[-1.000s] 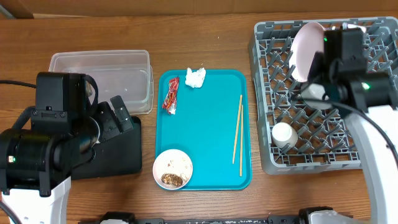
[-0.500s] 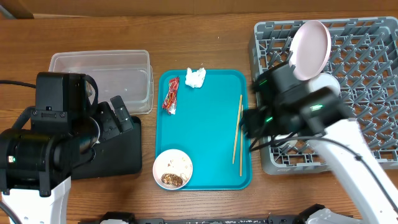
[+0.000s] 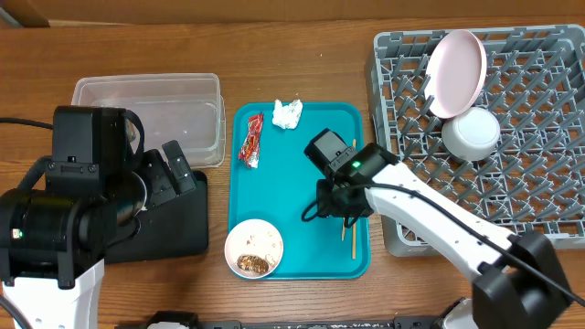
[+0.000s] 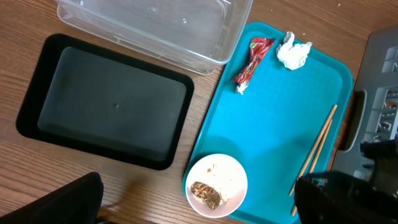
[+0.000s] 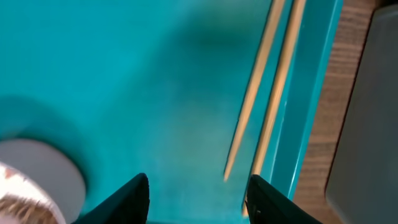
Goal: Sort waste into correct bins and load items into the dishwasher
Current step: 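Move the right gripper down to the chopsticks on the teal tray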
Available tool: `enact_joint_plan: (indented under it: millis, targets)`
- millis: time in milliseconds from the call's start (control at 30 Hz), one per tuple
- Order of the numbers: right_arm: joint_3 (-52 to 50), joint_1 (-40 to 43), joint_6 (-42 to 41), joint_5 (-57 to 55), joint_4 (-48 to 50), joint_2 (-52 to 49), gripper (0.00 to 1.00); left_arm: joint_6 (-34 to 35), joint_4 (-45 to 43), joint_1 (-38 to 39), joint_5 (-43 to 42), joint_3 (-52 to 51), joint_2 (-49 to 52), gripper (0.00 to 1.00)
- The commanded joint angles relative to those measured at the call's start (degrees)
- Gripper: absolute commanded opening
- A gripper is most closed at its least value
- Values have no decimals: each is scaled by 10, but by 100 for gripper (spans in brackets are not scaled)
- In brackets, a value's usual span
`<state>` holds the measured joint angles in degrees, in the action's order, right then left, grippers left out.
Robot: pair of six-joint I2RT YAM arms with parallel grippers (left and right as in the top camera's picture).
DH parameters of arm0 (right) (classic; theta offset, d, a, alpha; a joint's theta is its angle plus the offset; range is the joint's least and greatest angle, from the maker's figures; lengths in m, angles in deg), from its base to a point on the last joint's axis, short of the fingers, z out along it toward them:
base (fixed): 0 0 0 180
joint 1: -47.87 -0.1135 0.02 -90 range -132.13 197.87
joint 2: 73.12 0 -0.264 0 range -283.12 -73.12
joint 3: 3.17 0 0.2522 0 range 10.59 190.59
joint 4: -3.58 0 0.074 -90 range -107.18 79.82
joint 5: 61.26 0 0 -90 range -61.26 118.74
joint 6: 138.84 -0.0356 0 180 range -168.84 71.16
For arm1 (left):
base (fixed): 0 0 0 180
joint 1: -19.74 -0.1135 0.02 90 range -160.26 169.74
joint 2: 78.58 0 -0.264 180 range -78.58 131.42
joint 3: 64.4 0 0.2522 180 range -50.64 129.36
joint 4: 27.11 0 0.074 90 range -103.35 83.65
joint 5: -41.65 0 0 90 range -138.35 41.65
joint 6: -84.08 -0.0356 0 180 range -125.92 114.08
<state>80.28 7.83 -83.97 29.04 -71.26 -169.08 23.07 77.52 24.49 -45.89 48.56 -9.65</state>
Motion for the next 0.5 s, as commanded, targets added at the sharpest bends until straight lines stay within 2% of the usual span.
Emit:
enact_joint_plan:
  millis: [0,167,333,467]
  targets:
    - [-2,7,-30,-49,6,-33,52,8,-1,-3,11,5,2,100]
    - [-2,31,-31,-66,38,-81,52,8,-1,-3,11,5,2,100]
    - [-3,65,-4,-26,69,-97,51,8,-1,-3,11,5,2,100]
    - [-3,72,1,-5,84,-97,41,8,0,-3,11,5,2,100]
